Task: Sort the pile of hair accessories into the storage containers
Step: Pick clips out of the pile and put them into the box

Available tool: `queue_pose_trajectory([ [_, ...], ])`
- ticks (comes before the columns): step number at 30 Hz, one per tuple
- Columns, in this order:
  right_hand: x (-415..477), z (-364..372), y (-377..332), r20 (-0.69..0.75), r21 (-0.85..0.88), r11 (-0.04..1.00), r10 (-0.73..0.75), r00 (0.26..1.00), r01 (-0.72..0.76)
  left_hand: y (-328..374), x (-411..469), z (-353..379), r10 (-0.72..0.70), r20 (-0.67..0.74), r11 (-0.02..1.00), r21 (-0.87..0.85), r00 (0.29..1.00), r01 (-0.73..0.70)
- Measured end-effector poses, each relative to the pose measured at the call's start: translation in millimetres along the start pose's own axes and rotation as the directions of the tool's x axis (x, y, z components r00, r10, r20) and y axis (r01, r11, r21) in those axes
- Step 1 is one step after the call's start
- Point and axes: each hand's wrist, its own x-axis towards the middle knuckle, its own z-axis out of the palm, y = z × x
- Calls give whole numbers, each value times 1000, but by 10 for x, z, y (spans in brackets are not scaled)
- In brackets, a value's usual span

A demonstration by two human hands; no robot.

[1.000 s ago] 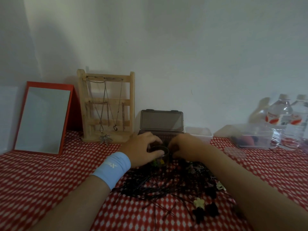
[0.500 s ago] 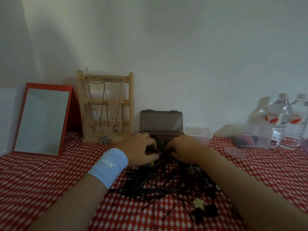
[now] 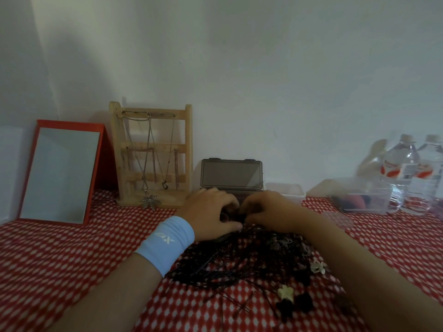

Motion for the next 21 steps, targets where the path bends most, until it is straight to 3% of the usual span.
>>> queue_pose_trajectory([
  [5,-101,-59,-22,-57,307,952,27,998,-8,73,6,19,-95,-86,973,-220,992,74],
  [9,-100,-45,-37,-66,523,852,83,994,-36,74,13,9,-125,-148,954,-291,981,77],
  [11,-76,-32,-20,-65,545,837,91,994,-41,55,26,16,-105,-154,953,-297,982,55],
  [14,-58,-61,30,-68,299,954,57,996,-34,36,21,21,-98,-163,956,-289,982,48],
  [17,-83,-114,20,118,-24,999,28,993,-26,-6,8,4,-161,-169,951,-290,972,107],
  [21,-90,-124,3,253,-148,989,16,967,22,-99,84,-70,-257,-214,938,-288,942,190],
])
